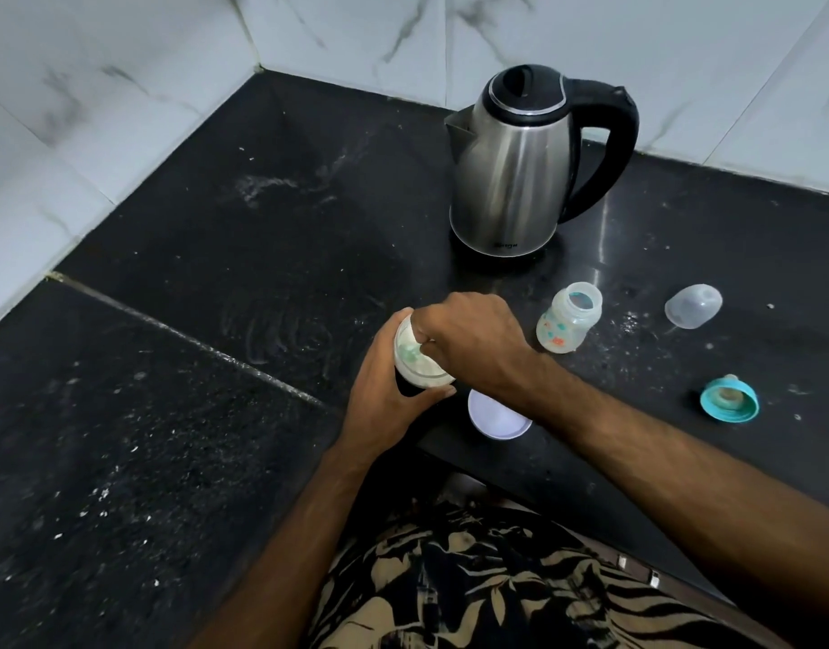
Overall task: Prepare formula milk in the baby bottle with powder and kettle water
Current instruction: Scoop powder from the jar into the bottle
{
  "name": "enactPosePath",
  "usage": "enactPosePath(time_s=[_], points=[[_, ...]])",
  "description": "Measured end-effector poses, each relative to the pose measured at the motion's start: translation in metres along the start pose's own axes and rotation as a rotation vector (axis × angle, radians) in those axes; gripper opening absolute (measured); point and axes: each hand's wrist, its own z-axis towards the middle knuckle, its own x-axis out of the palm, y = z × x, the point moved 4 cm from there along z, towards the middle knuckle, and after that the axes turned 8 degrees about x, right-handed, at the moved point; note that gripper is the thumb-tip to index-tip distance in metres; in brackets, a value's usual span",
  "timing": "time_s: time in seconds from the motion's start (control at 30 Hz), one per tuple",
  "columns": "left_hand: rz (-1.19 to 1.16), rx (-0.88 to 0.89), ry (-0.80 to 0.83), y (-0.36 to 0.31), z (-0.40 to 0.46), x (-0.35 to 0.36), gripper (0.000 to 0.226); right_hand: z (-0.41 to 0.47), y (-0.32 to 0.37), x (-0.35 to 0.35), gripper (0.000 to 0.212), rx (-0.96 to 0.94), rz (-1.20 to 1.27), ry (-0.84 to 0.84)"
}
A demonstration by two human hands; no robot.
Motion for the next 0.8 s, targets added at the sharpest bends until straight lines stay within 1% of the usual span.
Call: enactPosePath(time_s=[0.17,0.3,0.47,0.53,0.63,0.73,0.8], points=[[0.0,0.017,-0.006,-0.006,-0.002,0.001,0.085,0.0,0.004,0.003,0.017,0.023,-0.011,0.04],[0.008,0.023,-0.02,-0.009,-0.005,0.0,0.09,0.0,0.003,0.007,0.014,0.061,0.062,0.022],[0.019,0.009,-0.027,-0.007,-0.005,0.001,0.097,-0.002,-0.002,0.008,0.011,0.132,0.258,0.008],[0.025,0.02,-0.036,-0.009,-0.005,0.0,0.095,-0.003,-0.007,0.006,0.008,0.178,0.384,0.022],[0.023,0.059,-0.044,-0.014,-0.005,-0.004,0.09,-0.003,-0.019,0.0,0.01,0.262,0.554,0.066],[0.031,0.091,-0.042,-0.019,-0.005,-0.006,0.089,-0.002,-0.032,-0.005,0.012,0.307,0.669,0.083],[0.037,0.094,-0.037,-0.019,-0.004,-0.006,0.089,-0.003,-0.037,-0.007,0.011,0.313,0.697,0.055]])
